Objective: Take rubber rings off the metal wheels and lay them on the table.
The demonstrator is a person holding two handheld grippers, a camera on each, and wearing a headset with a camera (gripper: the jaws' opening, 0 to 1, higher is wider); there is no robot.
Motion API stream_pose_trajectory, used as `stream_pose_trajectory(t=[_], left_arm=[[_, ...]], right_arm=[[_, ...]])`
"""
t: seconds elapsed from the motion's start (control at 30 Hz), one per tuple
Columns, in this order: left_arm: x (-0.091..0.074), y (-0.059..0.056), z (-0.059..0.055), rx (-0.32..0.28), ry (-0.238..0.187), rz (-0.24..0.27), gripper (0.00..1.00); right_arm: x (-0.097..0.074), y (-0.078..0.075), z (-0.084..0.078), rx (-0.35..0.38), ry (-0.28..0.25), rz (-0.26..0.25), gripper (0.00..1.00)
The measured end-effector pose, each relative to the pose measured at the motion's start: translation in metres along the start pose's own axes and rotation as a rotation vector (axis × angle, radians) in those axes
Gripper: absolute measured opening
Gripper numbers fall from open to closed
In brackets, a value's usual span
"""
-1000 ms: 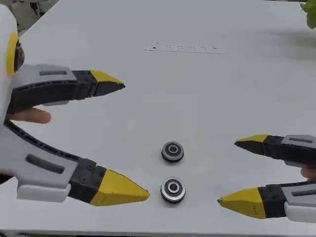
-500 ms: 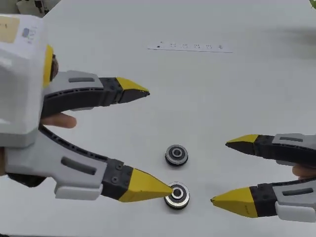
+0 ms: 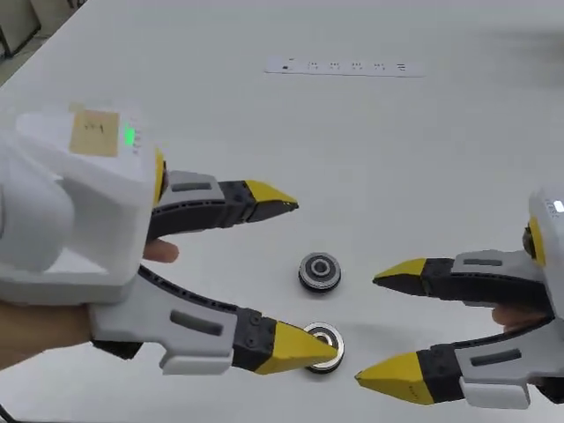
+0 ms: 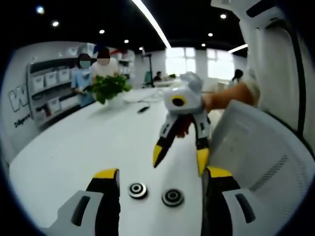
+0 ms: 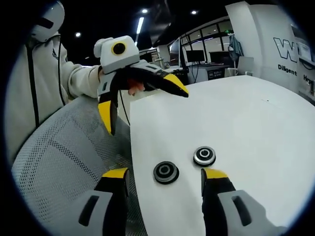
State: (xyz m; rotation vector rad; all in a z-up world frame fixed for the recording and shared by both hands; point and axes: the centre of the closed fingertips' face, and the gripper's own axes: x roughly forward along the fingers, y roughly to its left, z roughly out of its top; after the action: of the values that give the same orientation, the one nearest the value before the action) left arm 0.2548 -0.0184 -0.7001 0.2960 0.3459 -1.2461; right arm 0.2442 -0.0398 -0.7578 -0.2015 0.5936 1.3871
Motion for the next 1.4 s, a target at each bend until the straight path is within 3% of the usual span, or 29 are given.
stream_pose_trajectory(t=[0.13,0.27,0.43,0.77,1.4], left_arm=[[0.008,-0.001,-0.014,-0.002,0.001,0.001,0.65],[0.014,-0.006,-0.027,-0.007,0.033,-0.02,0.61],[0.021,-0.009,-0.03,-0.04,0.023,-0.04,0.57],[0.031,-0.01,-0.045,-0.066,0.052,-0.046,0.49],[0.047,-0.02,-0.078,-0.025,0.137,-0.102,0.26]], right_arm=[[0.008,0.001,-0.005,-0.014,0.011,0.011,0.52],[0.015,0.004,-0.011,-0.038,0.02,0.023,0.44],[0.02,0.002,-0.021,-0.037,0.046,0.034,0.42],[0.025,-0.004,-0.026,-0.029,0.037,0.034,0.34],[0.033,-0.004,-0.034,-0.06,0.051,0.034,0.22]])
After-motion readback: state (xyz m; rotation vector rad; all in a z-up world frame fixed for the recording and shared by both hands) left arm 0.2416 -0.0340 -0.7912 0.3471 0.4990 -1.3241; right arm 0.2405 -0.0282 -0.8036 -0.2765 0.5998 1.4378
